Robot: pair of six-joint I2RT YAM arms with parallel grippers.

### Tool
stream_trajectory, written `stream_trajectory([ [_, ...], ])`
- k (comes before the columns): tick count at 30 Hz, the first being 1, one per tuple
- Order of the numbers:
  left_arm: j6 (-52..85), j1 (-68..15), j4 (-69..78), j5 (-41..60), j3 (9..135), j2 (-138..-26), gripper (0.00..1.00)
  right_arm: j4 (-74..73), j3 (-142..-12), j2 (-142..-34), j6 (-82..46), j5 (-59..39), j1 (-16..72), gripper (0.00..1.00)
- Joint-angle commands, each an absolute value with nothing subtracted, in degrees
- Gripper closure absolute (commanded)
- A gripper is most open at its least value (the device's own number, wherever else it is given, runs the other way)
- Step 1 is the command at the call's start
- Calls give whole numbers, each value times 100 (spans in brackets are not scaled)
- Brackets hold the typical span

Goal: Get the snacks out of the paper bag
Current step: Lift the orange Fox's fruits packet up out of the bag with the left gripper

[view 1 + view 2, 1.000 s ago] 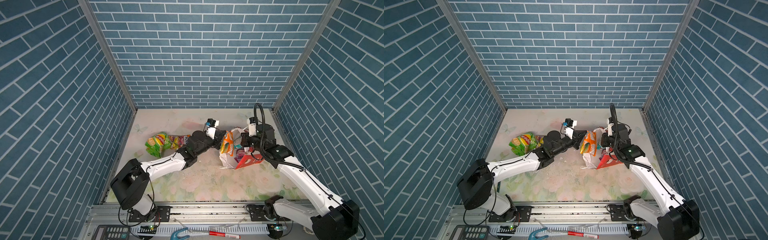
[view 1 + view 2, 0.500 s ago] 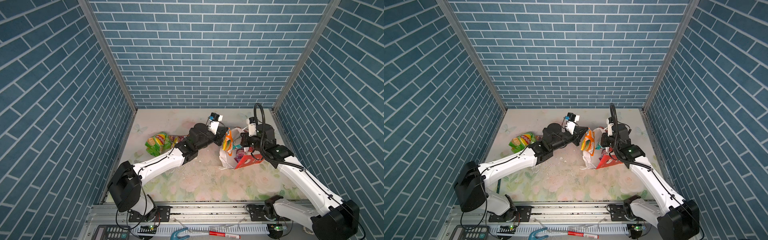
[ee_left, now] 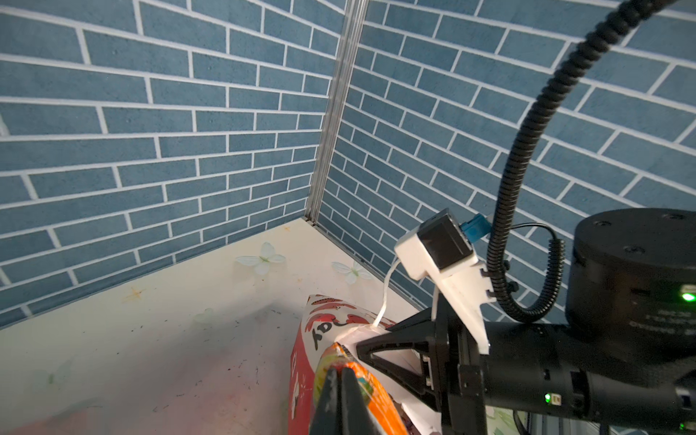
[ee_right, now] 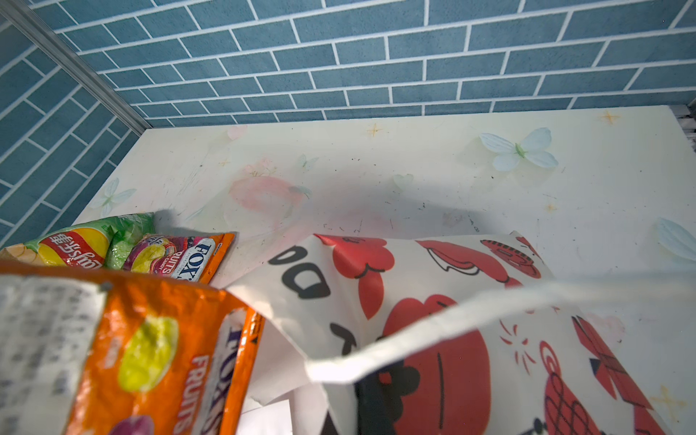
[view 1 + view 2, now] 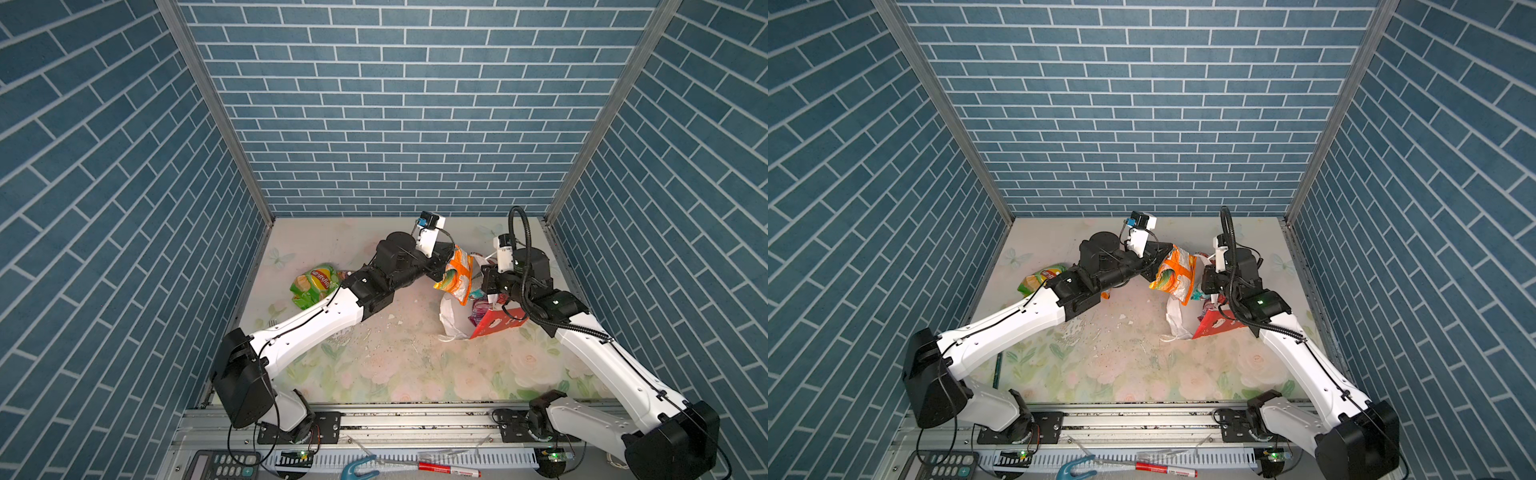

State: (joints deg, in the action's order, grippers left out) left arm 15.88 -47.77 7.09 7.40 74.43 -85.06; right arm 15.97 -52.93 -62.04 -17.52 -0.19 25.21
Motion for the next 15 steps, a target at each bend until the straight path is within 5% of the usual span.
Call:
stream_trajectory([
  [1, 1511, -4629, 694, 455, 7755, -8235, 100, 1504, -5290, -6008, -1604, 31, 2514, 100],
  [15, 1864, -3643, 348, 317, 7716, -8058, 100, 1312, -5091, -6065, -1547, 57, 2514, 100],
])
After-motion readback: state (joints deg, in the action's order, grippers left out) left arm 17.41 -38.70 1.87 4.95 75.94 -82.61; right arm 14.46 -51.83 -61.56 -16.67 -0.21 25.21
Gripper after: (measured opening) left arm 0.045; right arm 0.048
